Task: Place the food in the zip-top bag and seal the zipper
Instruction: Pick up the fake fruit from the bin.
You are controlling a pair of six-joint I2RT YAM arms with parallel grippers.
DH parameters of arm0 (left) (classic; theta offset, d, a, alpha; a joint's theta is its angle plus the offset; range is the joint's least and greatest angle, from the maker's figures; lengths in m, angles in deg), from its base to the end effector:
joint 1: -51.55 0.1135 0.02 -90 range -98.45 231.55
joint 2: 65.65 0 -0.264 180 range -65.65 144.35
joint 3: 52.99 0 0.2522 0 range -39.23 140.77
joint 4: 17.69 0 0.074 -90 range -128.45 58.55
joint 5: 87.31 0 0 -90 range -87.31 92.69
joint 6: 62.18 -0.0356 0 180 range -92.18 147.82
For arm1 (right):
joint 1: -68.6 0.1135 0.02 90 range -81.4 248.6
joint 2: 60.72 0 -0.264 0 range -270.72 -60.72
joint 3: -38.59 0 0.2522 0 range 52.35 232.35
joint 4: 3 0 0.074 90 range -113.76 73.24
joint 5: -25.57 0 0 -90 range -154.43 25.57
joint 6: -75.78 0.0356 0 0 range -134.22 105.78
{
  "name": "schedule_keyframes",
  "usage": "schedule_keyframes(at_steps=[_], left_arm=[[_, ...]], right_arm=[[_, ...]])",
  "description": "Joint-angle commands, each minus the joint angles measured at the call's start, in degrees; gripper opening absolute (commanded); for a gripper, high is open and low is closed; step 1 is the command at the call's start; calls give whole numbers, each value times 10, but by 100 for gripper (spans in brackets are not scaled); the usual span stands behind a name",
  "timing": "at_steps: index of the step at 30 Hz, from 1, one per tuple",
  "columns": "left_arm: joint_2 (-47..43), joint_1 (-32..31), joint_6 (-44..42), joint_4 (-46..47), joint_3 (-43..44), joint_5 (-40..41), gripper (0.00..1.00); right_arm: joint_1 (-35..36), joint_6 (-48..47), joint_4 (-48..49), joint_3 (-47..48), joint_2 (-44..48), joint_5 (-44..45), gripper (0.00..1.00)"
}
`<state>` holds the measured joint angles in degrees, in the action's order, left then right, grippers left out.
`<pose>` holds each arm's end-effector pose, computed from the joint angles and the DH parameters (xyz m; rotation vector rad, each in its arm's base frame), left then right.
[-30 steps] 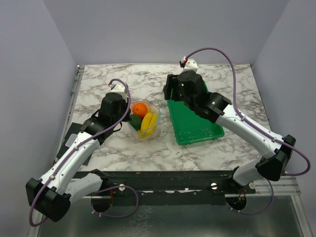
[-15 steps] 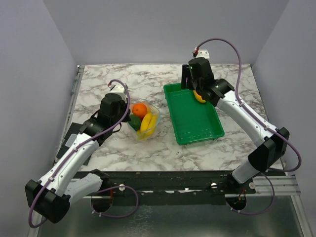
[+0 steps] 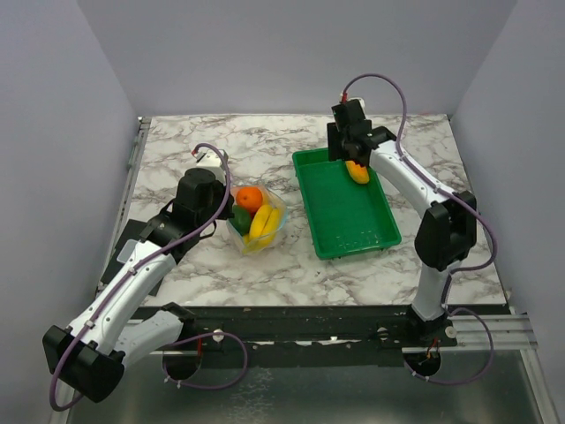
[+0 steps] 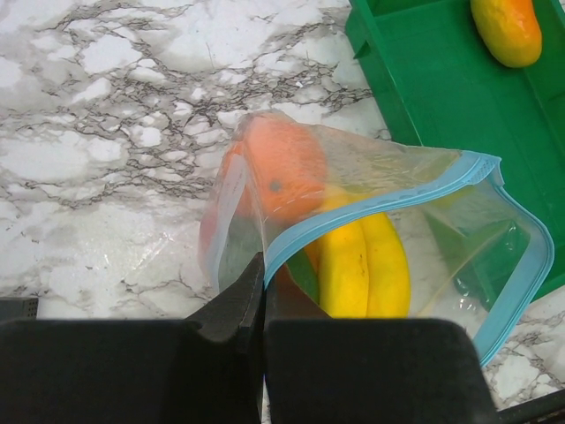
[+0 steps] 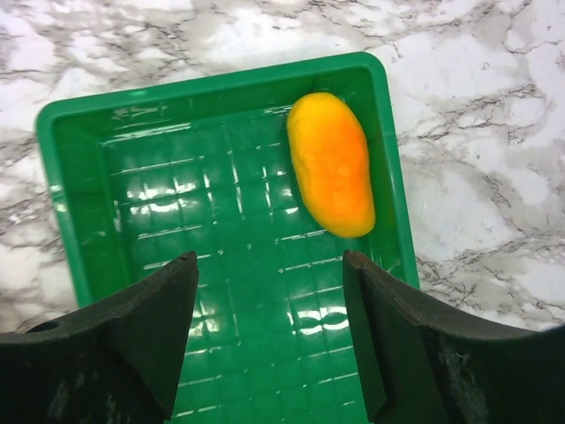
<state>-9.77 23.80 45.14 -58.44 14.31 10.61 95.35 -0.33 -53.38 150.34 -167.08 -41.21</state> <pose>0.1920 -0.0955 0.3285 0.1058 2.0921 -0.3356 0.3822 0.1769 0.3151 -0.0623 2.2796 -0.1109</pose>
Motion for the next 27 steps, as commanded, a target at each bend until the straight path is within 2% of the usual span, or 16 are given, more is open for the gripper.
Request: schedule_keyframes(at_steps=[1,7,12,20,23,27], left_arm=[[-13,3,2,16,-5,-18,0],[-10,4,2,18,-6,-25,0],[-6,3,2,18,-6,-29,0],[-3,3,1,18,-6,-31,0],[-2,3,1,18,-7,-31,0],[1,3,1,19,-7,-33,0]], right_arm=[[-13,-18,-33,38,-55,2,72],[-31,-20,-42,71,-116,11,76],[-42,-25,-42,88,-148,17,88],[-52,-27,-38,106,-189,32,88],[-54,-32,-37,112,-205,38,83],[-57,-33,-39,121,-223,61,83]])
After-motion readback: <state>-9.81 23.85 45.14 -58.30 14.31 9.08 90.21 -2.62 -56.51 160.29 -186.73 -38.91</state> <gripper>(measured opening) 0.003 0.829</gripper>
